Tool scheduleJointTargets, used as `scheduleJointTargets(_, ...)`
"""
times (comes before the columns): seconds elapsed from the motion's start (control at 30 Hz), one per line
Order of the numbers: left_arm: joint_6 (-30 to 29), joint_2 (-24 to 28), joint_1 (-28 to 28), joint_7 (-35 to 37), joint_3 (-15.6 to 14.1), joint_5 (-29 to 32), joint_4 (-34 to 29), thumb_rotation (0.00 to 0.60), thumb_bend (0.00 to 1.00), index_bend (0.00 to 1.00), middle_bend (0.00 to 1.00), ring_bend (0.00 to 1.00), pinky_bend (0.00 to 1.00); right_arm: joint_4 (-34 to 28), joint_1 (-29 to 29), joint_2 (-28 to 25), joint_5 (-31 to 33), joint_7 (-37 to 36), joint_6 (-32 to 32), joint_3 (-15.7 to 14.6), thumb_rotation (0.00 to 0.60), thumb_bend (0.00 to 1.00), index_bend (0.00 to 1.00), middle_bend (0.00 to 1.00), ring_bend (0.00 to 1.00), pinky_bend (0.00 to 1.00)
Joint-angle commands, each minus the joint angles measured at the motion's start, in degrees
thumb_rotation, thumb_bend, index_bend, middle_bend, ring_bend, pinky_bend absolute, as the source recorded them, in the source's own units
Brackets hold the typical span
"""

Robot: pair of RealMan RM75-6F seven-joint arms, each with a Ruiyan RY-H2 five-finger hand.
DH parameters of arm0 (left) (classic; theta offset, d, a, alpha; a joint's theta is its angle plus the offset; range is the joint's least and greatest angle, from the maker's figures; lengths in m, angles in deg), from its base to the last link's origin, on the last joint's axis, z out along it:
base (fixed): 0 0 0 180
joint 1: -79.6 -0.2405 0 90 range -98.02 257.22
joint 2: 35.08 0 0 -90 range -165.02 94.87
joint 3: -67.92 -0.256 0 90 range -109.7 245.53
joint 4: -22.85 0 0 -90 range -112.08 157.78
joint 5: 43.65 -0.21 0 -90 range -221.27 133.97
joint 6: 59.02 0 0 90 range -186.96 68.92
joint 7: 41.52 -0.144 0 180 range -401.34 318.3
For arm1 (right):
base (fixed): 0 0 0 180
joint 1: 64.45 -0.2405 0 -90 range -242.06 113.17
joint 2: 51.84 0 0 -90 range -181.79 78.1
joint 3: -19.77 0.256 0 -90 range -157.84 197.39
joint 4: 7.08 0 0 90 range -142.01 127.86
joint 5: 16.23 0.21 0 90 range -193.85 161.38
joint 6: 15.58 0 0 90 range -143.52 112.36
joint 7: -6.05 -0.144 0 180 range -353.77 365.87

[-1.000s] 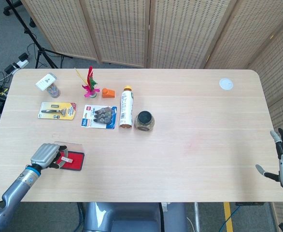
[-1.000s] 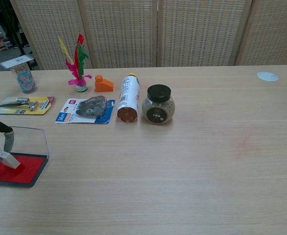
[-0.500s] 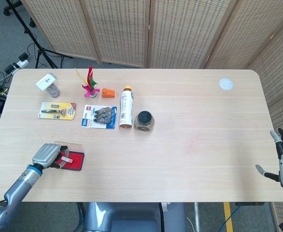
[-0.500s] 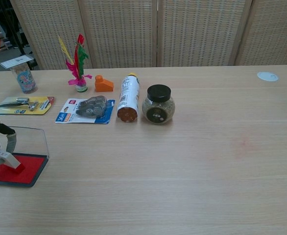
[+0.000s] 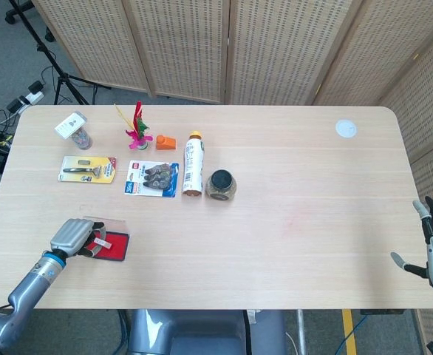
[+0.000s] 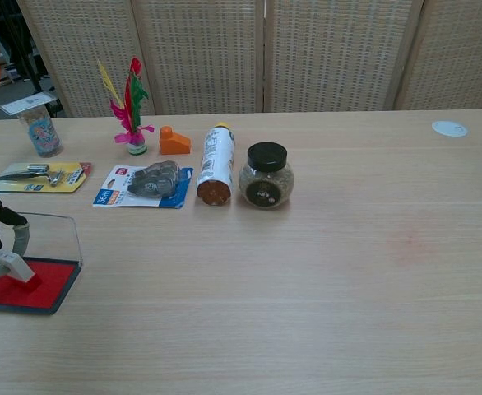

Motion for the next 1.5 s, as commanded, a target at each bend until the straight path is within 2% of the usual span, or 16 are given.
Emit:
scheduleJointTargets(0.03, 0.08, -0.02, 0.03, -0.05, -0.02, 0.05, 0.0, 0.6, 0.37, 0.64, 1.0, 0.98, 0.96, 0.0, -0.01, -0.02, 0.02, -0.04, 0.03, 0.01, 0.6, 0.0, 0.0, 0.0, 0.0, 0.0)
scheduleJointTargets(0.43, -1.51, 1.69, -0.36, 1.52, 0.22, -1.02, -1.97, 0.6, 0.37, 0.64, 1.0, 0.98, 0.96, 0.0, 0.08, -0.17, -0.05, -0.43, -0.09, 0.02, 0.6, 0.0, 0.0, 0.0, 0.0, 0.0)
scheduleJointTargets(0.73, -7.93, 9.81, -2.1, 7.57, 1.39, -5.02, -9.92, 0.6, 0.37, 0.64, 1.0, 0.98, 0.96, -0.04, 0.08, -0.15, -0.03, -0.37, -0.08, 0.02, 0.6, 0.0, 0.0, 0.0, 0.0, 0.0)
scheduleJointTargets(0.9, -9.28, 12.82, -2.51, 12.1, 3.11, -4.01, -10.02, 0.6, 0.37, 0.64, 1.0, 0.98, 0.96, -0.02, 0.07, -0.16, 0.02, -0.36, 0.01, 0.0, 0.6, 0.0, 0.0, 0.0, 0.0, 0.0)
scheduleJointTargets(1.0, -6.76, 13.68, -1.85, 14.78, 4.67, -0.27, -7.68, 0.6, 0.37, 0.64, 1.0, 0.98, 0.96, 0.01, 0.05, -0.08, 0.15, -0.21, 0.08, 0.02, 0.6, 0.0, 0.0, 0.0, 0.0, 0.0)
scheduleJointTargets(1.13, 1.71, 14.57, 0.52, 17.17, 5.78, 5.83, -3.57, 0.6, 0.37, 0.64, 1.0, 0.98, 0.96, 0.0, -0.1, 0.11, 0.27, 0.24, 0.33, 0.01, 0.6, 0.0, 0.0, 0.0, 0.0, 0.0)
scheduleJointTargets(1.23, 5.08, 13.45, 1.41, 18.04, 6.52, 9.06, 0.23, 0.6, 0.37, 0.64, 1.0, 0.98, 0.96, 0.07, -0.24, 0.3, 0.37, 0.65, 0.62, -0.05, 0.6, 0.0, 0.0, 0.0, 0.0, 0.0)
scheduleJointTargets(1.5, 10.46, 11.41, 2.51, 19.22, 7.03, 12.57, 5.91, 0.6, 0.37, 0.64, 1.0, 0.98, 0.96, 0.1, -0.36, 0.39, 0.46, 0.74, 0.97, -0.13, 0.6, 0.0, 0.0, 0.0, 0.0, 0.0)
